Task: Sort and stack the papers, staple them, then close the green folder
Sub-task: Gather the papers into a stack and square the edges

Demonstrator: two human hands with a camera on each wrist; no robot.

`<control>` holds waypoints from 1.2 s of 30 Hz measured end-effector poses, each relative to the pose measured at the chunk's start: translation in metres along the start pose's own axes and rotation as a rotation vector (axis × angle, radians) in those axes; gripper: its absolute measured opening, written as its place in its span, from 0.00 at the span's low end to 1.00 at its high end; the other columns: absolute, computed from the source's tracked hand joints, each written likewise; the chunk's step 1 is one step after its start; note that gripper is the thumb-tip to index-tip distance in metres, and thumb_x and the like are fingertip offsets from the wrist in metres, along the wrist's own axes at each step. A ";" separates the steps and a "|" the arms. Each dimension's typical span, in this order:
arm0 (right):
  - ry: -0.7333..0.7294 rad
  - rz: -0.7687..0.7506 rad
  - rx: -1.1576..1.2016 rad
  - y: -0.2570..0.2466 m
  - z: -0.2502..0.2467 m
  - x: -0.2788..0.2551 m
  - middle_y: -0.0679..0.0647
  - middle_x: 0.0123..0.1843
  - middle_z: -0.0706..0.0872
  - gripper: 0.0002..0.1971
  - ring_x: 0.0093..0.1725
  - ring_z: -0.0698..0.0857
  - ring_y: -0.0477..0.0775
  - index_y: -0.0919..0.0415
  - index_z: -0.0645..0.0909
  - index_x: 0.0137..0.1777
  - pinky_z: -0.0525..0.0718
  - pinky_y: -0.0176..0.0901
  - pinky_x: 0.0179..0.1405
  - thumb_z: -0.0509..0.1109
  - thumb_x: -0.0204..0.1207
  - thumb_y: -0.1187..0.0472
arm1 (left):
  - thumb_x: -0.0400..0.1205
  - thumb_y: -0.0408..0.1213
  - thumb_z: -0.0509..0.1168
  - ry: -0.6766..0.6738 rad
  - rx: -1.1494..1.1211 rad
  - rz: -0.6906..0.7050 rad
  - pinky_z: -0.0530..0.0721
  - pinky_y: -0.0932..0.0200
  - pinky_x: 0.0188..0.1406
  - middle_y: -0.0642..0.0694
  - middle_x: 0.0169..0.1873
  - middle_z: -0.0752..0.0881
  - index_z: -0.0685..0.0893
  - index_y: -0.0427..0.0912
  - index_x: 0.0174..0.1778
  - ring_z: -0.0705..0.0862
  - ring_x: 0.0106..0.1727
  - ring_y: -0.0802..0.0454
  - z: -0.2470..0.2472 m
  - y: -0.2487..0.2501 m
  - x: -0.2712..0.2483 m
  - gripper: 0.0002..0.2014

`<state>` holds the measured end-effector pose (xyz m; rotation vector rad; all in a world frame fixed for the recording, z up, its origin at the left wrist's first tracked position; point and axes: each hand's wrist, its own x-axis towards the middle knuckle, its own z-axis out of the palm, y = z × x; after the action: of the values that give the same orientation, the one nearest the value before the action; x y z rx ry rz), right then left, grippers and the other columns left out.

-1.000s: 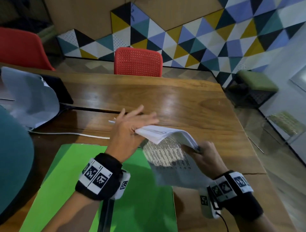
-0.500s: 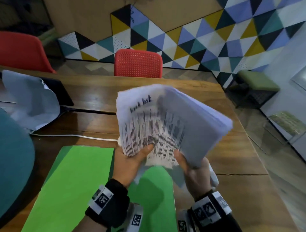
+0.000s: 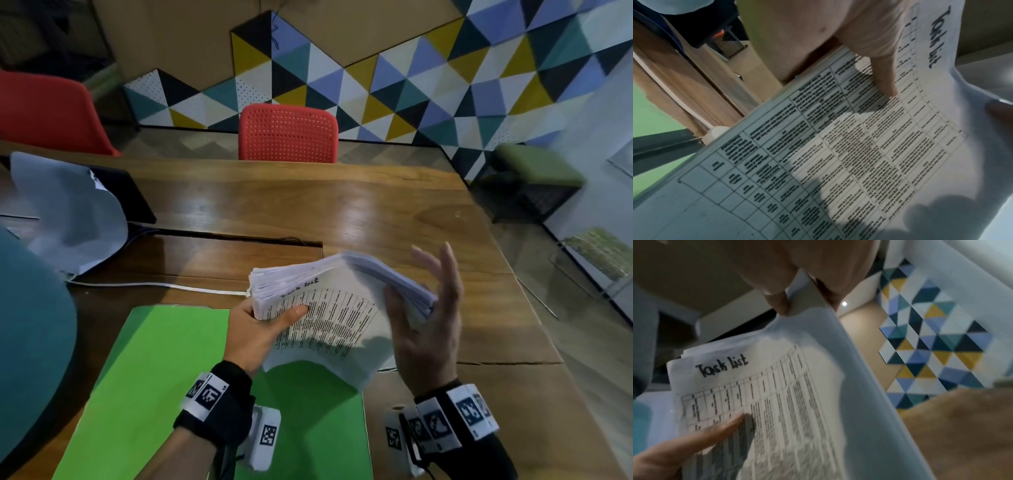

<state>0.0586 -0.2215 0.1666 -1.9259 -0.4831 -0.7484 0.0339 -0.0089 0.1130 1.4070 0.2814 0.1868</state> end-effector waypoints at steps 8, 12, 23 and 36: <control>-0.088 -0.139 -0.176 -0.006 -0.006 0.015 0.54 0.52 0.89 0.11 0.50 0.86 0.42 0.65 0.88 0.58 0.86 0.37 0.47 0.69 0.79 0.71 | 0.50 0.59 0.84 -0.108 0.052 -0.091 0.82 0.36 0.65 0.50 0.50 0.93 0.88 0.51 0.50 0.90 0.54 0.55 -0.006 -0.008 0.012 0.33; -0.175 -0.174 -0.331 -0.009 -0.004 0.020 0.56 0.58 0.88 0.16 0.47 0.83 0.40 0.65 0.85 0.65 0.89 0.37 0.35 0.69 0.80 0.60 | 0.46 0.62 0.83 -0.118 0.052 -0.110 0.83 0.40 0.62 0.55 0.48 0.93 0.87 0.49 0.49 0.91 0.51 0.59 -0.006 -0.011 0.017 0.36; -0.396 -0.158 -0.500 -0.007 -0.012 0.034 0.51 0.70 0.81 0.27 0.46 0.87 0.44 0.55 0.78 0.75 0.88 0.38 0.30 0.71 0.77 0.48 | 0.66 0.32 0.81 -0.099 0.076 -0.129 0.89 0.53 0.51 0.46 0.48 0.93 0.87 0.44 0.49 0.91 0.51 0.55 -0.008 -0.031 0.032 0.17; -0.401 0.703 0.050 0.046 0.016 -0.037 0.53 0.40 0.87 0.11 0.33 0.85 0.34 0.69 0.84 0.53 0.88 0.39 0.37 0.75 0.76 0.63 | 0.70 0.34 0.79 -0.017 0.021 -0.155 0.90 0.55 0.49 0.46 0.47 0.93 0.88 0.44 0.49 0.92 0.49 0.56 0.012 -0.026 0.027 0.13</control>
<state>0.0642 -0.2279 0.1059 -2.0112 -0.0349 0.1032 0.0623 -0.0166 0.0865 1.4007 0.3773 0.0443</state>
